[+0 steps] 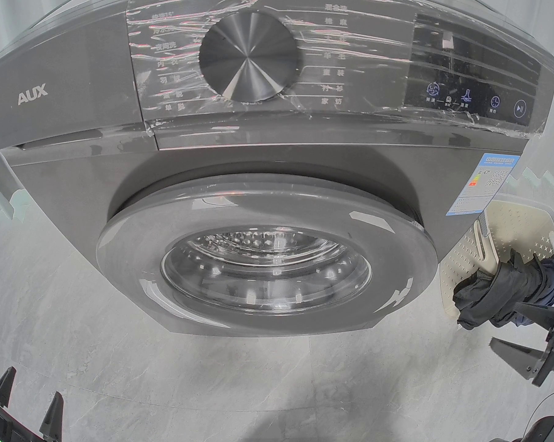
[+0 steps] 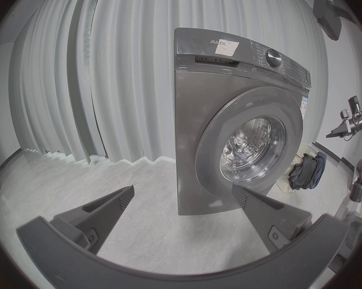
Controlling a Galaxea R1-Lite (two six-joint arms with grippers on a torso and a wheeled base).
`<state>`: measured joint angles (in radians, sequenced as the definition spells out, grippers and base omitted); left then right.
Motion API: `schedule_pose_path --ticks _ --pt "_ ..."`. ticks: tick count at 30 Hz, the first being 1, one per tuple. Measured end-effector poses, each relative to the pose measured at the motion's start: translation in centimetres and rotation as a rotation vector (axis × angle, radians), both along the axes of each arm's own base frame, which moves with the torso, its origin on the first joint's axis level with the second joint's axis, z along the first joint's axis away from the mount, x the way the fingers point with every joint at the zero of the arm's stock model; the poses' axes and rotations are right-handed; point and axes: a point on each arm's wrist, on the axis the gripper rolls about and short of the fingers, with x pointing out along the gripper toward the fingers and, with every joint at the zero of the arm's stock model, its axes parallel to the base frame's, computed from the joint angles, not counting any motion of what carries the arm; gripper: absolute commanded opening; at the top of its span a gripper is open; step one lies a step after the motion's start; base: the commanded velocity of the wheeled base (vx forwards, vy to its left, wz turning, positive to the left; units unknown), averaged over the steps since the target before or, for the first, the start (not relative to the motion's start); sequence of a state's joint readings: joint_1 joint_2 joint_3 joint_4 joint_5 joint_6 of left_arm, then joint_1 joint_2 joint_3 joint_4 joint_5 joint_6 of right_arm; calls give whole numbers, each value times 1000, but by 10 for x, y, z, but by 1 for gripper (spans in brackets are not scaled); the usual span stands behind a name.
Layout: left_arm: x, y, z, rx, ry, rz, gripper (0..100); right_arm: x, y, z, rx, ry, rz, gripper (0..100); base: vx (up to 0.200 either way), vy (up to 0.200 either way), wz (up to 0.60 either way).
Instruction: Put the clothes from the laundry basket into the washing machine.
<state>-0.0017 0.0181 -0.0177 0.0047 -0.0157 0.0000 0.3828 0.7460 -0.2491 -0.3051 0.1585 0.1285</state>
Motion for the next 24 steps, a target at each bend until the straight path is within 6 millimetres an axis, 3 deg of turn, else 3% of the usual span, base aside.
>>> schedule_pose_path --ticks 12,24 --pt "0 0 0 0 0 -1 100 63 37 8 -30 46 85 100 0 0 0" --pt "0 0 0 0 0 -1 100 108 60 17 -79 58 95 100 0 0 0"
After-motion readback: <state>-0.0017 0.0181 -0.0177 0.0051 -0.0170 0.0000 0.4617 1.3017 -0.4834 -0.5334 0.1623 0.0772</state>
